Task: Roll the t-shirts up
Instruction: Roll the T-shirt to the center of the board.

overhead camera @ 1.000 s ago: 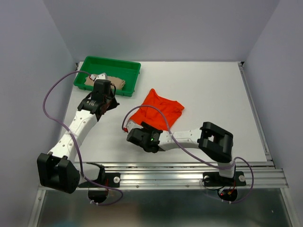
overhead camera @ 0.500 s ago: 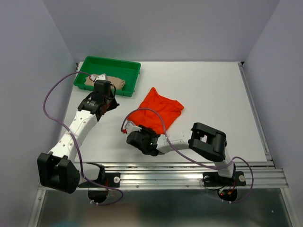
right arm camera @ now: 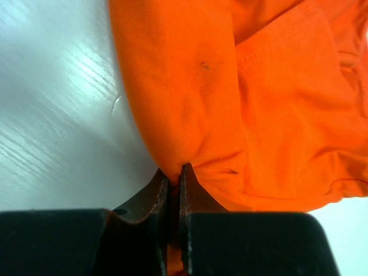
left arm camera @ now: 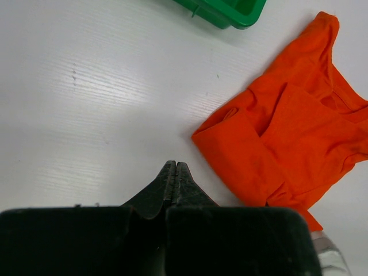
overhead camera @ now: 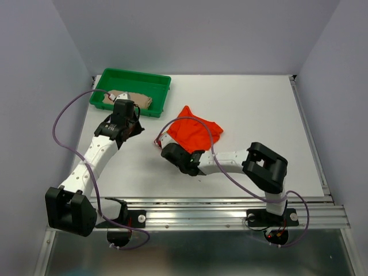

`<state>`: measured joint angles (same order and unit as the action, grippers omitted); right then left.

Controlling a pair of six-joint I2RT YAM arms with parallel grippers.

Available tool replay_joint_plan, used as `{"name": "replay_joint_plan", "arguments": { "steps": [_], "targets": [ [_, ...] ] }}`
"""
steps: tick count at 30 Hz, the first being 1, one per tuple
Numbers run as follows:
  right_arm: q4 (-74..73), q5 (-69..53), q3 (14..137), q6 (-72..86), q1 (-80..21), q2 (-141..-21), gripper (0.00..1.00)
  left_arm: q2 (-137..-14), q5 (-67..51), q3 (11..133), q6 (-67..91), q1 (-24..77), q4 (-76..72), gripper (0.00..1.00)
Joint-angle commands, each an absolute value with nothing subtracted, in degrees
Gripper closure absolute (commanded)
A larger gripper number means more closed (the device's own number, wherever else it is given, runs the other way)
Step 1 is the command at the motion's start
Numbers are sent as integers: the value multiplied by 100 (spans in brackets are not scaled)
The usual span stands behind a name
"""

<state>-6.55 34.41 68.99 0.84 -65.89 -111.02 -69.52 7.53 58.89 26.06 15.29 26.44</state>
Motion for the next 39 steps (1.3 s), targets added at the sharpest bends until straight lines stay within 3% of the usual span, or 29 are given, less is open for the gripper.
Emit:
{"name": "replay_joint_plan", "arguments": {
  "steps": [1, 19, 39],
  "targets": [
    [-1028, 2120, 7119, 895, -6302, -10688, 99, -6715, 695, 5810, 2549, 1512, 2566, 100],
    [-1152, -2010, 7198, 2126, -5151, -10643, 99, -6794, 448, 5810, 2426, 1503, 2505, 100],
    [193, -4718, 6618, 3630, -4113, -11206, 99, -6653, 26, 5371, 2233, 1582, 2294, 100]
  ]
}}
